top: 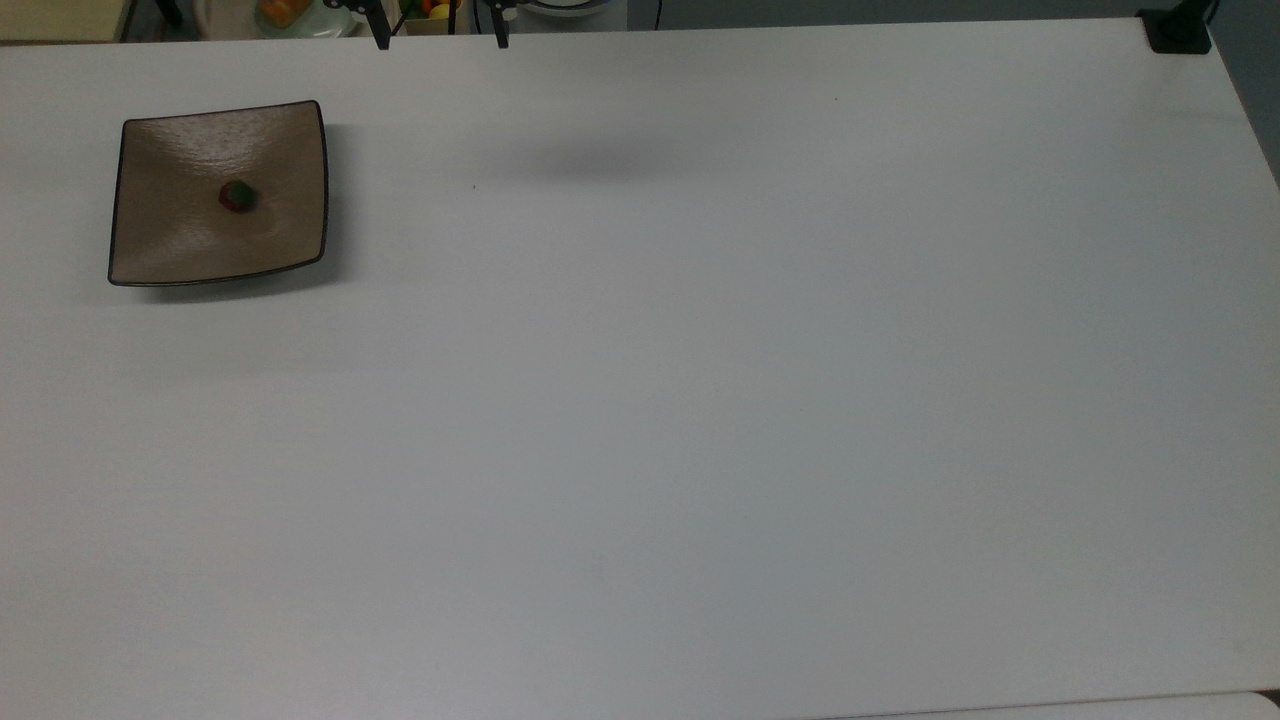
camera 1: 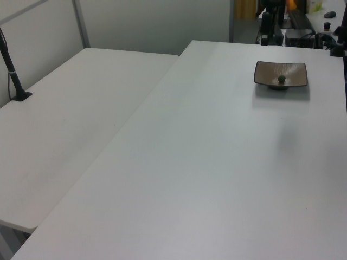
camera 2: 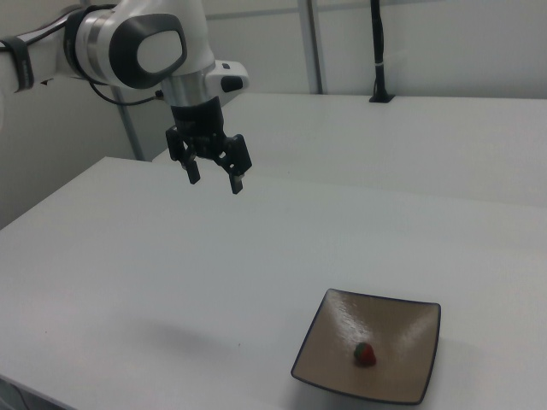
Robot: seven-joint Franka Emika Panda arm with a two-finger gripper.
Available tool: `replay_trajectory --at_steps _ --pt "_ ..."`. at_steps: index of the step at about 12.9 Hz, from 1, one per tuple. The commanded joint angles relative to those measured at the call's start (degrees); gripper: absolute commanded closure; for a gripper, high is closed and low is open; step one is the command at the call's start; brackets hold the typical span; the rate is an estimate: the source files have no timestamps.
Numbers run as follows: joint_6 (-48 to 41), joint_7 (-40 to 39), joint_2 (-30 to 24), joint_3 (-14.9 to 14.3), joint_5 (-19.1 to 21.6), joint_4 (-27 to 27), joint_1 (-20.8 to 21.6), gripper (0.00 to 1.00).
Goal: Strawberries on a ceramic plate
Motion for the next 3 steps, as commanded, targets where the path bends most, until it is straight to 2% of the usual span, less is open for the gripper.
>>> replay_trajectory --at_steps 1,3 --pt "0.79 -1.17 0.24 -0.23 0.88 -0.21 0.54 0.0" --pt "0.79 -1.35 0.07 -0.23 0.8 -0.21 0.54 0.0"
